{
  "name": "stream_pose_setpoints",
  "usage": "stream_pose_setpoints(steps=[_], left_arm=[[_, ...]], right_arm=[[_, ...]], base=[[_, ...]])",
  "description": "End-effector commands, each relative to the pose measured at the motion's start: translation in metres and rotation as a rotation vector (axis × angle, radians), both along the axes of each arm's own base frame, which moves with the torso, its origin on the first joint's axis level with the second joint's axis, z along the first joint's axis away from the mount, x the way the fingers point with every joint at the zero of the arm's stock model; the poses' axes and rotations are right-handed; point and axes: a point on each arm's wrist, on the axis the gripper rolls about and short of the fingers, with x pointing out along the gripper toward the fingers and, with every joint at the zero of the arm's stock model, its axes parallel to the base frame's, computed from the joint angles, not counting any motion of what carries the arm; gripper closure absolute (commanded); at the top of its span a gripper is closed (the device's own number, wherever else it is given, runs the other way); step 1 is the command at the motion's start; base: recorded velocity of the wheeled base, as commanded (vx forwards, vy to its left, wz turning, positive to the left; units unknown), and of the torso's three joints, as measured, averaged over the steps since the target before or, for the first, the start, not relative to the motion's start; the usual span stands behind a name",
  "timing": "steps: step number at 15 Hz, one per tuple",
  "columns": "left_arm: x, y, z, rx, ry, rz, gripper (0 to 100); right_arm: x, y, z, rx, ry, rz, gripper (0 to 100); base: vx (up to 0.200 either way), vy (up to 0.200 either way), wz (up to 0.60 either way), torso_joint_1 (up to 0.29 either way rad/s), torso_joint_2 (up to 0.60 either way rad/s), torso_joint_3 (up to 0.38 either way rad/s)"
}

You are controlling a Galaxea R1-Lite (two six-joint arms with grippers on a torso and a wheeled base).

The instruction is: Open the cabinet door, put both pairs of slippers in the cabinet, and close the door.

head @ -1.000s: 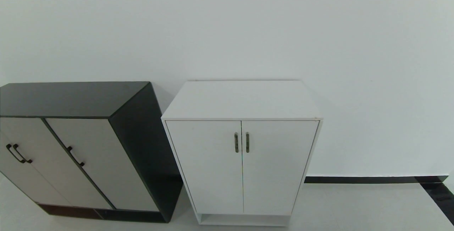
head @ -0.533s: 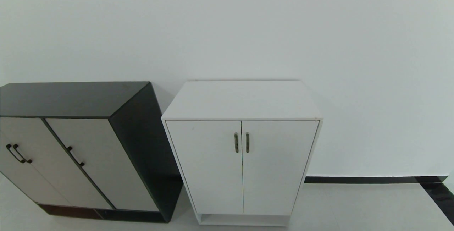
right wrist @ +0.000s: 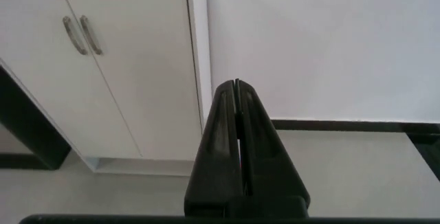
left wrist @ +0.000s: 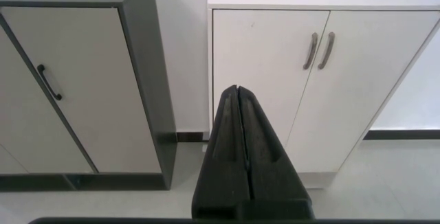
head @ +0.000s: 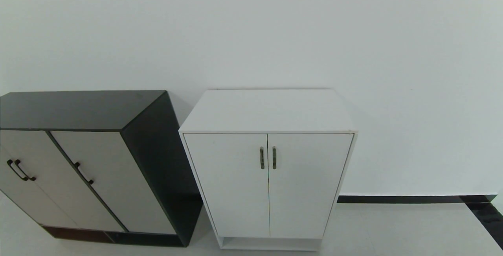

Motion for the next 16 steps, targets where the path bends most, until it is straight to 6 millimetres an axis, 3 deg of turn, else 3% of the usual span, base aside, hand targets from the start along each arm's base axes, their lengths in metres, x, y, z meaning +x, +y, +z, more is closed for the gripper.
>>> stream_pose_setpoints(steps=[1, 16], left_arm=[[0.0000, 0.0000, 0.0000, 0.000, 0.000, 0.000, 100], [0.0000, 0.0000, 0.0000, 0.002, 0.000, 0.000, 100]], right_arm=[[-0.0020, -0.0005, -0.0004, 0.008, -0.023, -0.032, 100], [-0.0020, 0.0003, -0.0005, 0.008, -0.026, 0.002, 100]], base=[[0.000, 0.000, 0.00, 0.000, 0.00, 0.000], [0.000, 0.000, 0.00, 0.000, 0.00, 0.000]])
